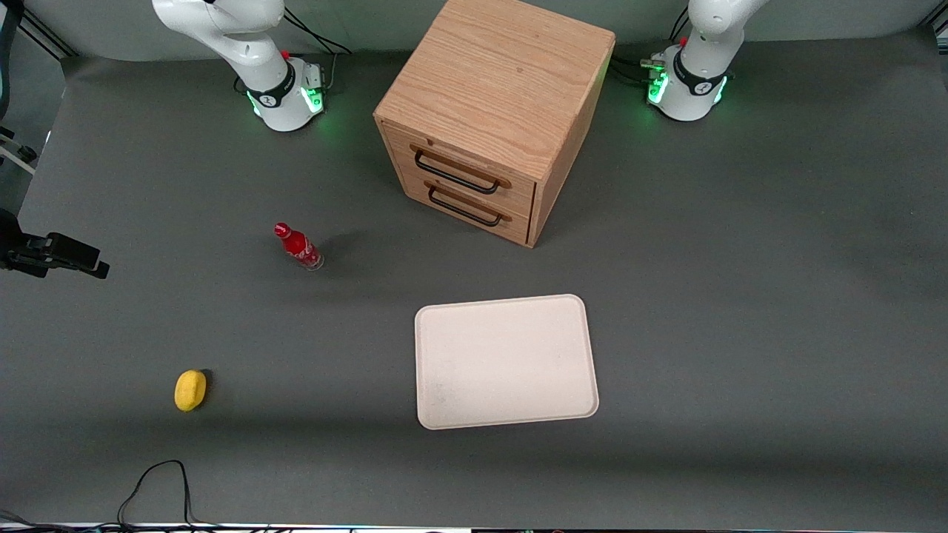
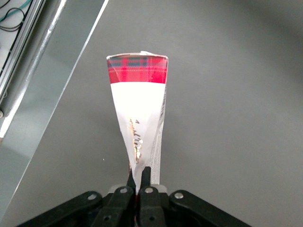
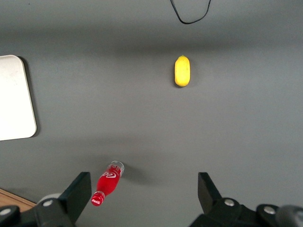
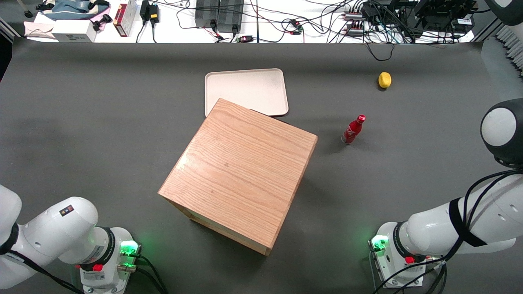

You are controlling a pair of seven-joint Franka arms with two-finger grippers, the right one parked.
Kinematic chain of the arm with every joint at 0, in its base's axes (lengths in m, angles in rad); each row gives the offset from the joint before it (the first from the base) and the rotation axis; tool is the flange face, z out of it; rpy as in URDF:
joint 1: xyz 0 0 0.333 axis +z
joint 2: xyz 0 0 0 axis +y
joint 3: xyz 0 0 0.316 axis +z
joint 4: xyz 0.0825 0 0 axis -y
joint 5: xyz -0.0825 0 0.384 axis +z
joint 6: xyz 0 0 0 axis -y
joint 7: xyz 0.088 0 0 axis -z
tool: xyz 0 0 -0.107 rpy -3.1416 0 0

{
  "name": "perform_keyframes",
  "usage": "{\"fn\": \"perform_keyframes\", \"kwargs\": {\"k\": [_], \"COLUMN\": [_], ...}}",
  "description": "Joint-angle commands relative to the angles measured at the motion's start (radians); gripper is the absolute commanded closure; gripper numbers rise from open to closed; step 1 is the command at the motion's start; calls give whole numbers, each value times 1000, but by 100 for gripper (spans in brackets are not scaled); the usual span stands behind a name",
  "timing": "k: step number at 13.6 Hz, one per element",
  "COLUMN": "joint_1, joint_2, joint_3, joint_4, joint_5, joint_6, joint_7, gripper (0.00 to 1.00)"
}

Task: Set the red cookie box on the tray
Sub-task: 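Carry the held crisps box with the left gripper over the white tray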

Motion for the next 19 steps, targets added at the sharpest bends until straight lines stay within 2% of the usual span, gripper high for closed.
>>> {"fn": "perform_keyframes", "kwargs": {"k": [1, 6, 8, 12, 19], "joint_1": [-59, -266, -380, -654, -1001], "joint_2": [22, 7, 7, 27, 87], "joint_3": [6, 6, 6, 12, 10], "joint_4": [76, 108, 112, 112, 112], "joint_5": [14, 11, 14, 14, 12], "joint_6": [-64, -156, -166, -114, 20], "joint_7": [-4, -24, -129, -266, -405], "gripper": [100, 100, 100, 100, 100]}}
